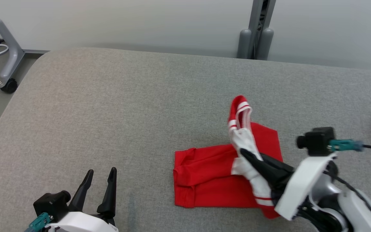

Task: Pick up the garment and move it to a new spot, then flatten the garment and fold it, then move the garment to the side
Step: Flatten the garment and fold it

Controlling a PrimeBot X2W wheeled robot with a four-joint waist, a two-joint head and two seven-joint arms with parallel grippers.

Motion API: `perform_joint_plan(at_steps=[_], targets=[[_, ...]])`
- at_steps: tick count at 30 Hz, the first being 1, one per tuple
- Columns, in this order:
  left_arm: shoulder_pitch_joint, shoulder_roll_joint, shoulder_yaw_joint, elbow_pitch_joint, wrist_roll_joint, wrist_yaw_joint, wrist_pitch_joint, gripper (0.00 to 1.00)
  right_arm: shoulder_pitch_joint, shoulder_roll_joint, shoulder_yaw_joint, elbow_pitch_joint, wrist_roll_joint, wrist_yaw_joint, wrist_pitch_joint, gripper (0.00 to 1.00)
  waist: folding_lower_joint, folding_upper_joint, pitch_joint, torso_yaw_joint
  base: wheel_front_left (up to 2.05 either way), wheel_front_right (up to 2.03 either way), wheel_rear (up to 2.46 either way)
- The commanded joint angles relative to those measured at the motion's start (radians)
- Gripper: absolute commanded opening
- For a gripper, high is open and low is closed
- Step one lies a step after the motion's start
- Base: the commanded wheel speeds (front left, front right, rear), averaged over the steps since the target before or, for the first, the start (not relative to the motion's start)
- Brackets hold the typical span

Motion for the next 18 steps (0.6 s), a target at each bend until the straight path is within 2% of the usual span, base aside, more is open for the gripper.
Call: perform_joint_plan(at_steps=[1,4,5,10,18], targets=[[-0.013,-0.002,-0.001,0.003,-0.006,-0.005,-0.003,1.0,-0.045,0.034,0.038,0.025,-0.015,0.0,0.009,0.0,0.0,0.0,0.003,0.013,0.0,0.0,0.0],[-0.02,-0.007,-0.007,0.008,-0.006,-0.007,-0.005,1.0,-0.094,0.094,0.089,0.088,-0.025,0.0,0.009,0.0,0.0,0.0,0.007,0.028,0.0,0.0,0.0],[-0.02,-0.007,-0.007,0.008,-0.006,-0.007,-0.005,1.0,-0.094,0.094,0.089,0.088,-0.025,0.0,0.009,0.0,0.0,0.0,0.007,0.028,0.0,0.0,0.0],[-0.035,-0.016,-0.016,0.021,-0.006,-0.019,-0.008,1.0,-0.164,0.177,0.164,0.246,-0.051,0.0,0.0,0.0,0.0,0.0,0.013,0.056,0.0,0.0,0.0],[-0.055,-0.033,-0.026,0.042,-0.005,-0.029,-0.016,1.0,-0.252,0.244,0.231,0.494,-0.074,0.0,-0.069,0.0,0.0,0.0,0.023,0.088,0.0,0.0,0.0]])
